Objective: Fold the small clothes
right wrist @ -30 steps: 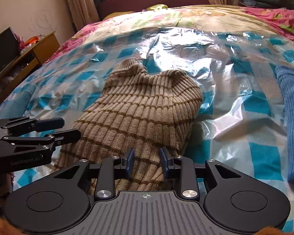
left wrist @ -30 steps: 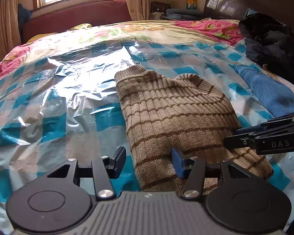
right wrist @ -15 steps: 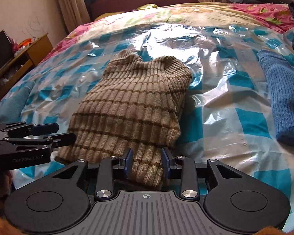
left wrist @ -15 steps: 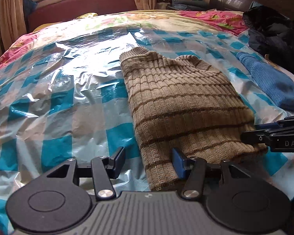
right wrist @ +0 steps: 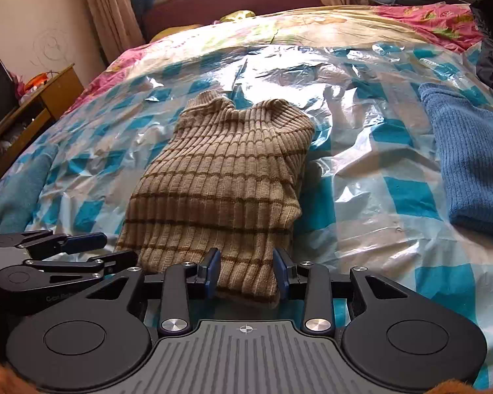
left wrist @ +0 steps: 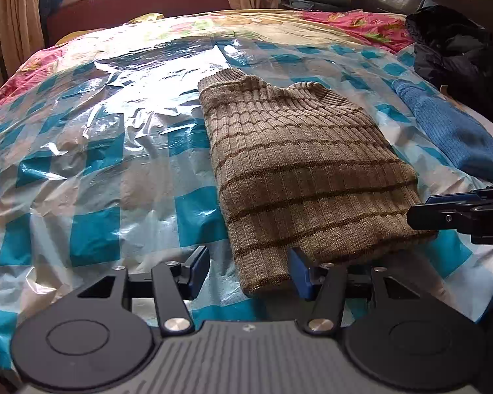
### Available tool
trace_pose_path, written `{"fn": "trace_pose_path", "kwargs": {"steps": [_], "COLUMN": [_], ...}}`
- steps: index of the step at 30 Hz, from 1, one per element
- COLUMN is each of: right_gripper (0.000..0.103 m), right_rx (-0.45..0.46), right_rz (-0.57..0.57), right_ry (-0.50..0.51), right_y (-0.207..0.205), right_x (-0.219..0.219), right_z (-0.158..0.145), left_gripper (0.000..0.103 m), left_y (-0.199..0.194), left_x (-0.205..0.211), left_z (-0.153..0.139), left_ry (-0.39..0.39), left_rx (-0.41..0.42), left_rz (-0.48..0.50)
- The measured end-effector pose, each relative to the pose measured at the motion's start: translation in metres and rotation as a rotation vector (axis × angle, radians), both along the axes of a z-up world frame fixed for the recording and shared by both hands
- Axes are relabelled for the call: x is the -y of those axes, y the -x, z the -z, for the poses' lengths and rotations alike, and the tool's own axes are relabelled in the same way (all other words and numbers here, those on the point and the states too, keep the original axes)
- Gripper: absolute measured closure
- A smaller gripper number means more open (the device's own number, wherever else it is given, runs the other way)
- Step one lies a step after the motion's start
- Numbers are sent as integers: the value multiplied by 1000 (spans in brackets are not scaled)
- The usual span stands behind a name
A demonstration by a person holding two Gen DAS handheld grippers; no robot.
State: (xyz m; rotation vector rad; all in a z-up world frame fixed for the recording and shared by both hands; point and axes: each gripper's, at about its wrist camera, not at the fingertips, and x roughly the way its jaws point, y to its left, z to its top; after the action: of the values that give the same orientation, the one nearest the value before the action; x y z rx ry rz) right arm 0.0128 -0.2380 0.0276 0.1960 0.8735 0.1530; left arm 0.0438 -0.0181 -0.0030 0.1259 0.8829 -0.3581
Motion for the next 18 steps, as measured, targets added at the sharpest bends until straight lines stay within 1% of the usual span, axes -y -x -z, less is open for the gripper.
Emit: {"fn": "trace_pose_path", "kwargs": {"steps": [4, 7, 11, 15, 18], "right_gripper": [68, 67, 67, 63, 62], "right_rx": [-53, -46, -35, -25, -19], "right_rz": [5, 16, 18, 19, 18], "right_ry": [19, 18, 26, 27, 34], "right_y": [-2, 0, 4, 10, 13], "right_x": [-9, -11, -12, -12, -14], "right_z": [16, 19, 16, 12, 11], "left_gripper": [43, 40, 40, 40, 39], "left_y": [2, 3, 5, 6, 7], "left_x": [2, 3, 4, 5, 6], "left_z": [0, 0, 1, 0, -1], "left_ry": [-6, -10, -14, -17, -22], "left_rx": [-11, -16, -21, -24, -24], "left_rz": [-8, -11, -14, -18, -18]}}
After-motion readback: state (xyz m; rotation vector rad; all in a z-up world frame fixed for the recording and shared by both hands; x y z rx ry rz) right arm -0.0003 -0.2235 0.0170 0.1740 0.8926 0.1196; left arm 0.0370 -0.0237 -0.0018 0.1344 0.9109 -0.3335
